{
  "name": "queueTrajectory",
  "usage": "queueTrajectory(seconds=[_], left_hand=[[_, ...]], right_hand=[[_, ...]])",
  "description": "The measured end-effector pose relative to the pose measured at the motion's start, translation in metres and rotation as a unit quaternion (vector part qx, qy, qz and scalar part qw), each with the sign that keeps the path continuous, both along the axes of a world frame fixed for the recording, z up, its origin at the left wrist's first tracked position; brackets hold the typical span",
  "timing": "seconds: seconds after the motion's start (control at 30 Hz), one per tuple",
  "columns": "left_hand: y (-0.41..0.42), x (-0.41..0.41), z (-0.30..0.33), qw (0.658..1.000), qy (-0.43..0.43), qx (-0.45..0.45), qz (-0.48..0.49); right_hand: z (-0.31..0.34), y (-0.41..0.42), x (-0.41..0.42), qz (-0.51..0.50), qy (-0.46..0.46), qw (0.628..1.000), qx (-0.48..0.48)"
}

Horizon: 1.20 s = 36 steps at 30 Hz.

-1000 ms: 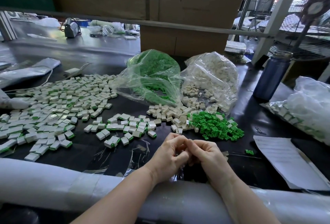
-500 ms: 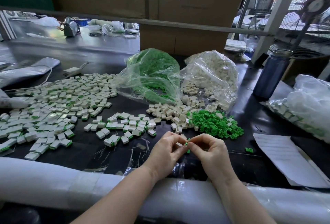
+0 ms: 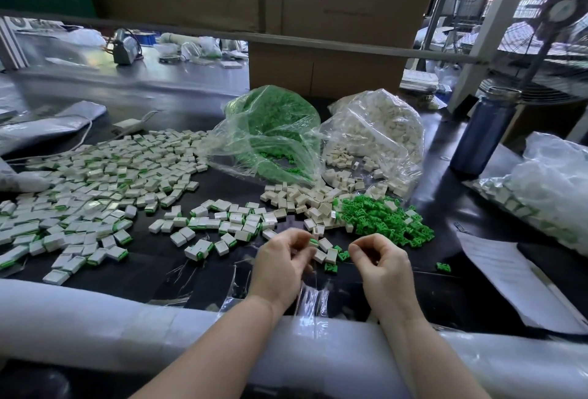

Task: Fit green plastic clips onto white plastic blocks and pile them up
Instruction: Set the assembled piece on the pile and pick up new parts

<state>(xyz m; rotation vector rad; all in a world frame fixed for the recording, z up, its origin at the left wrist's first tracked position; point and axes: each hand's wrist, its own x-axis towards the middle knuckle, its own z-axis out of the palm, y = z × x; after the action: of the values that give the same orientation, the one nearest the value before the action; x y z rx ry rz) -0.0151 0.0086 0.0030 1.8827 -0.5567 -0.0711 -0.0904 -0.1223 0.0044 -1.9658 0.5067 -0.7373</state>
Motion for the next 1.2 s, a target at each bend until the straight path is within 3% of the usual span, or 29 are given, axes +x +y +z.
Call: queueTrajectory(seconds=[0.1, 0.23, 0.43, 0.6, 0.73, 0.93, 1.2], left_hand=[[0.004, 0.005, -0.001, 0.996, 0.012, -0.028, 0.089], [0.006, 0.011, -0.002, 0.989, -0.005, 0.017, 0.148], [0.002, 0.009, -0.005, 0.987, -0.012, 0.124, 0.105], [-0.001, 0.007, -0.007, 0.975, -0.079, 0.191, 0.079], [-0.003, 0.005, -0.009, 0.965, -0.151, 0.21, 0.051], [-0.008, 0.006, -0.01, 0.951, -0.17, 0.26, -0.004], [-0.006, 0.004, -0.007, 0.973, -0.121, 0.197, -0.003]], right_hand=[[-0.002, -0.003, 0.0, -0.024, 0.009, 1.0, -0.014], [-0.003, -0.003, 0.001, -0.029, 0.026, 0.999, -0.026], [-0.004, -0.003, 0.0, -0.031, 0.048, 0.997, -0.055], [-0.004, -0.002, 0.001, -0.017, 0.089, 0.993, -0.07], [-0.004, 0.001, 0.002, -0.007, 0.117, 0.987, -0.108], [-0.002, 0.007, 0.003, 0.0, 0.181, 0.965, -0.189], [0.001, 0.008, 0.002, 0.021, 0.164, 0.969, -0.182]])
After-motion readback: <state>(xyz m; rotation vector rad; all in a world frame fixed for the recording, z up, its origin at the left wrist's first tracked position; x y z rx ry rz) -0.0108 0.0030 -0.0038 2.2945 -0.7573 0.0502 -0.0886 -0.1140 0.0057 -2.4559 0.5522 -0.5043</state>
